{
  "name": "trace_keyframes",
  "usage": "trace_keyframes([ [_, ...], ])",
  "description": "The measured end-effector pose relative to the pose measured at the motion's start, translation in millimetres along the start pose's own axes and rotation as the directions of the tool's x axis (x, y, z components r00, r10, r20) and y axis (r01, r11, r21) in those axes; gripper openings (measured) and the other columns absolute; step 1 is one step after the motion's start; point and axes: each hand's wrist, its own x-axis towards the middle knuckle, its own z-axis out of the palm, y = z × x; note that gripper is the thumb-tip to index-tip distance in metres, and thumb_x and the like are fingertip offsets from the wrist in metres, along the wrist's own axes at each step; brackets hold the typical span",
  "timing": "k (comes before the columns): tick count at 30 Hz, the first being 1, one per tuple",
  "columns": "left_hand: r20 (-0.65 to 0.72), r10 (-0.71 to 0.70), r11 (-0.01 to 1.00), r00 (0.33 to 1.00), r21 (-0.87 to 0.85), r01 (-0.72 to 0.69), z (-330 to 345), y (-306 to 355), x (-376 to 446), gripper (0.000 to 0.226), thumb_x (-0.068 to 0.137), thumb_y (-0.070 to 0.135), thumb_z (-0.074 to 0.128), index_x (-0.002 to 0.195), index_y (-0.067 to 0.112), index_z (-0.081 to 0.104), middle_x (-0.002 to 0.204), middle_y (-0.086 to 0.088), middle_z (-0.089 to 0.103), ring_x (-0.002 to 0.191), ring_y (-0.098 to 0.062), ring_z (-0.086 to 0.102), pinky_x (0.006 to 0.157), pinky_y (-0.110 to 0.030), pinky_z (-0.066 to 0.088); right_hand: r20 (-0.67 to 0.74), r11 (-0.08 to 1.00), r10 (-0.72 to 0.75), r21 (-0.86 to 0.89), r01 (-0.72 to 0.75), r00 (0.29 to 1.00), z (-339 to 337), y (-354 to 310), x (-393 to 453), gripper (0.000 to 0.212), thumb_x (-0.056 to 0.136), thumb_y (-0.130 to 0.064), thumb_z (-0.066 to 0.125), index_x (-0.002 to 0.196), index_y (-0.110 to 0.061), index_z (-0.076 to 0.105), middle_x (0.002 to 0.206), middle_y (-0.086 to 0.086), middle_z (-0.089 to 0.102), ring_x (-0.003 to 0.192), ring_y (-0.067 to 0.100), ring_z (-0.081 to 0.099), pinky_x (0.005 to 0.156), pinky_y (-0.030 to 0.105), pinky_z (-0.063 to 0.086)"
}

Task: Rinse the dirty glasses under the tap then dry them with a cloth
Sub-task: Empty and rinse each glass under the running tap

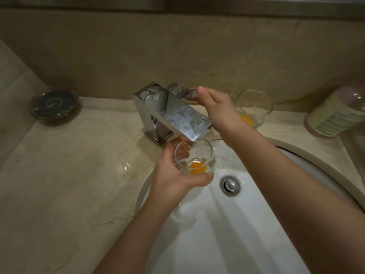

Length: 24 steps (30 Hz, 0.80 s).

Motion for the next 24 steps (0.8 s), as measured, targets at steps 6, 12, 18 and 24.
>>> trace_keyframes([
  [6,-0.002,0.014,0.999,1.000,-0.034,-0.014,1,0,2,0.072,0.043,0.011,0.085,0.109,0.020,0.059,0.107,0.000,0.069,0.097,-0.011,0.066,0.074,-0.012,0.050,-0.030,0.995,0.073,0.072,-0.070,0.997,-3,7,-9,0.043,0.103,-0.039,0.040,0.133,-0.013,0.056,0.129,-0.002,0.061,0.119,0.010,0.054,0.084,0.016,0.039],
  [12,-0.025,-0.002,0.998,1.000,-0.066,0.000,0,-1,1,0.076,0.039,0.011,0.086,0.110,0.019,0.060,0.107,-0.001,0.069,0.094,-0.012,0.069,0.078,-0.024,0.056,-0.033,0.972,0.178,0.165,-0.170,0.984,-13,37,-55,0.035,0.100,-0.045,0.040,0.116,-0.024,0.061,0.123,-0.006,0.065,0.119,0.008,0.057,0.102,0.028,0.039],
  [18,-0.035,-0.075,0.977,0.997,-0.202,0.066,3,-2,5,0.083,0.031,0.019,0.089,0.110,0.024,0.063,0.104,0.001,0.070,0.098,-0.018,0.069,0.080,-0.032,0.055,0.054,0.899,0.364,0.242,-0.365,0.930,-9,64,-88,0.039,0.102,-0.041,0.040,0.116,-0.016,0.066,0.112,0.002,0.071,0.100,0.009,0.067,0.092,0.026,0.052],
  [24,0.049,-0.115,0.945,0.992,-0.303,0.124,9,1,3,0.056,0.052,0.000,0.081,0.096,0.035,0.070,0.091,0.008,0.074,0.090,-0.012,0.071,0.071,-0.022,0.054,0.325,0.532,0.500,0.616,-0.581,0.803,-8,60,-100,0.044,0.102,-0.042,0.039,0.121,-0.008,0.062,0.117,0.018,0.068,0.090,0.031,0.070,0.064,0.032,0.060],
])
